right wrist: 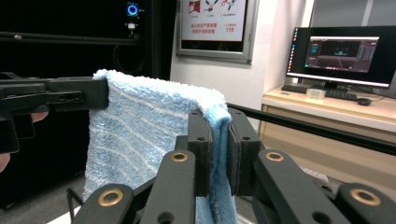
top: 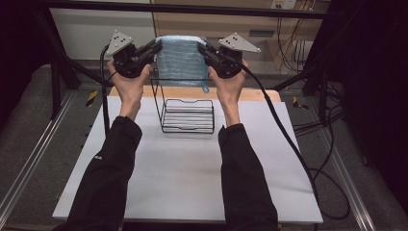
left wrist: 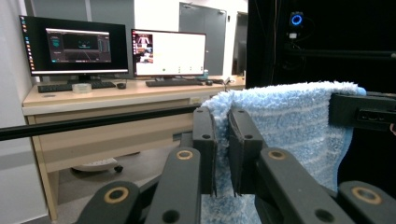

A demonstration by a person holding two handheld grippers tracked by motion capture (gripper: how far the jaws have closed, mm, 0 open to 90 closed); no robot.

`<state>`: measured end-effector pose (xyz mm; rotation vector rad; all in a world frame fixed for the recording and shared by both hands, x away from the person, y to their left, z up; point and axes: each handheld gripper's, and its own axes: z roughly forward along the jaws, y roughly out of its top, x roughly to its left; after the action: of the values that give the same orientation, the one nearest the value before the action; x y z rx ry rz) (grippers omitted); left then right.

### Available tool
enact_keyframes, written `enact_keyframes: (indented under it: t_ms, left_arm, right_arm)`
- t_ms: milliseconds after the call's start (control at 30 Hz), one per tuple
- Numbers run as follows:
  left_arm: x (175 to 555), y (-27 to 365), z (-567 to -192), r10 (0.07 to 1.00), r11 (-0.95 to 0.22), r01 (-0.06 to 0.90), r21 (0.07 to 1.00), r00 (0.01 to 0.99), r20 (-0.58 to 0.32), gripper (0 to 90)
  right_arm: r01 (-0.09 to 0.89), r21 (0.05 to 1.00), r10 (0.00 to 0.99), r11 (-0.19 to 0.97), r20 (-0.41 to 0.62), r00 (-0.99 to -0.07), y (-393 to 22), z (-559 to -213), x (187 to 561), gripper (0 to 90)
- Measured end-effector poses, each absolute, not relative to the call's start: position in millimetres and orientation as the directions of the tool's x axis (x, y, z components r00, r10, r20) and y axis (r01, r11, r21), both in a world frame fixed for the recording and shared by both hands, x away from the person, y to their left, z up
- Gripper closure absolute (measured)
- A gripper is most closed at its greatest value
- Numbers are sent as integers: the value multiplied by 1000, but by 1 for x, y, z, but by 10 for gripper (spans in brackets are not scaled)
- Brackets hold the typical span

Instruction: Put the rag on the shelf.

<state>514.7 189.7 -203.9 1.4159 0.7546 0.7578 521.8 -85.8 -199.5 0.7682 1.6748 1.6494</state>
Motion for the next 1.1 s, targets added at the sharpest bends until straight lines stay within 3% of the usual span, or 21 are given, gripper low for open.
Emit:
enact_keyframes:
  t_ms: [1100]
  left_arm:
    - [478,196,-242,740,-124,63,990,670,50,805]
  right_arm:
    - [74,991,703,110,-25,-711,-104,-232,488,808]
